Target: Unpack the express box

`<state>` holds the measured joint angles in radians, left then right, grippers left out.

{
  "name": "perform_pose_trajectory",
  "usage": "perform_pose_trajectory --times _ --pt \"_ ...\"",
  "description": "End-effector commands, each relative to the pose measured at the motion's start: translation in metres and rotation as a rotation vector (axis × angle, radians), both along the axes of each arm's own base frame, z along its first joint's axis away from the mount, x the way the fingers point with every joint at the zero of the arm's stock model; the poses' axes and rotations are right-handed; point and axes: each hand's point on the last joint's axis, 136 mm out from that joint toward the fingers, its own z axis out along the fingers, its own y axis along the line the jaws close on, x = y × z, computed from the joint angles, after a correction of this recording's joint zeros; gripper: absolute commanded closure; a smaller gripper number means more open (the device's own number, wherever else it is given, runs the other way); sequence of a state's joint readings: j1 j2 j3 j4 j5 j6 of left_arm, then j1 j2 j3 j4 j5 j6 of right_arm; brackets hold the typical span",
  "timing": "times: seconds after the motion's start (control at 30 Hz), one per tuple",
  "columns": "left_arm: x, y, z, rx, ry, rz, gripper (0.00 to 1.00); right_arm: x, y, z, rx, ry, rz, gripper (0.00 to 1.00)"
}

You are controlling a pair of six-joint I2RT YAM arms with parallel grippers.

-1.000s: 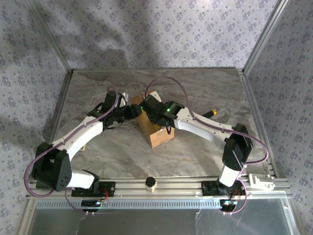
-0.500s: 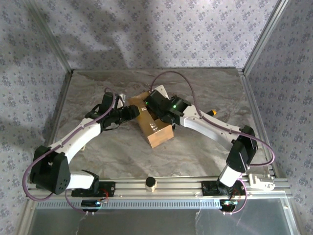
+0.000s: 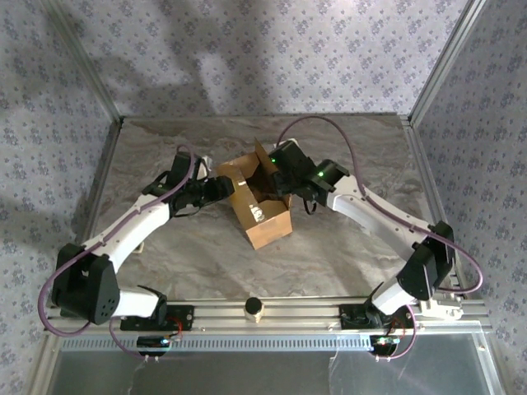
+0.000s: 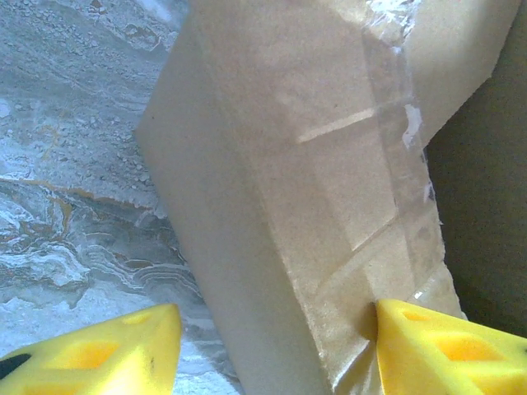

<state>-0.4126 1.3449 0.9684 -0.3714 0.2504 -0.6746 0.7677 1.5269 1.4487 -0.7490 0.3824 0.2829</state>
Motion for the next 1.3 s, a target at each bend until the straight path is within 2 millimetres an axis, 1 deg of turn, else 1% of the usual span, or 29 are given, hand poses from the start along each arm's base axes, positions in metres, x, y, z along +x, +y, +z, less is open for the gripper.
perform_pose_trajectory --times 0.0,0.07,0.1,0.23,0.33,0.5,0.6,0.63,0.67,0.73,0.87,0.9,0.97,1.0,1.13,1.2,1.27 --pt "-0.022 0.038 -0.047 0.197 0.164 0.055 0.39 -0.002 -0.023 0.014 0.089 0.004 -0.063 0.32" --pt "-0.02 0.038 -0.047 0.199 0.16 0.056 0.39 -0.003 -0.024 0.011 0.129 0.026 -0.055 0.37" --pt "-0.019 0.037 -0.046 0.195 0.158 0.054 0.39 -0.005 -0.021 0.011 0.164 0.038 -0.037 0.41" --pt "-0.015 0.032 -0.04 0.171 0.146 0.05 0.39 -0.012 0.0 0.015 0.34 0.078 0.069 0.51" --pt "-0.011 0.029 -0.034 0.162 0.125 0.044 0.39 -0.013 0.01 0.017 0.43 0.091 0.118 0.57" --pt "-0.006 0.02 -0.024 0.13 0.105 0.016 0.39 -0.013 0.015 0.011 0.524 0.137 0.142 0.67" --pt "-0.001 0.017 -0.016 0.134 0.075 -0.007 0.39 -0.014 0.02 0.008 0.573 0.154 0.158 0.69" --pt "0.0 0.017 -0.014 0.139 0.073 -0.007 0.39 -0.013 0.02 0.009 0.582 0.151 0.154 0.73" --pt "0.001 0.017 -0.01 0.141 0.067 -0.01 0.39 -0.015 0.018 -0.004 0.573 0.175 0.141 0.77" --pt "0.004 0.014 0.002 0.135 0.05 -0.025 0.38 -0.016 0.016 -0.011 0.573 0.191 0.115 0.82" --pt "0.006 0.002 0.031 0.157 0.005 -0.091 0.34 -0.018 0.016 -0.022 0.578 0.211 0.09 0.84" --pt "0.007 -0.002 0.039 0.164 -0.008 -0.105 0.31 -0.019 0.016 -0.024 0.575 0.214 0.077 0.87" --pt "0.003 -0.004 0.046 0.195 0.019 -0.123 0.24 -0.022 0.016 -0.029 0.569 0.215 0.053 0.88" --pt "0.002 -0.006 0.05 0.208 0.025 -0.128 0.23 -0.025 0.017 -0.031 0.56 0.21 0.045 0.88" --pt "0.0 -0.012 0.06 0.265 0.034 -0.156 0.22 -0.031 0.018 -0.036 0.539 0.173 0.008 0.87" --pt "0.0 -0.011 0.06 0.307 0.047 -0.155 0.23 -0.033 0.019 -0.037 0.554 0.165 -0.001 0.88" --pt "0.001 -0.011 0.06 0.327 0.062 -0.153 0.23 -0.035 0.02 -0.037 0.582 0.163 -0.015 0.91"
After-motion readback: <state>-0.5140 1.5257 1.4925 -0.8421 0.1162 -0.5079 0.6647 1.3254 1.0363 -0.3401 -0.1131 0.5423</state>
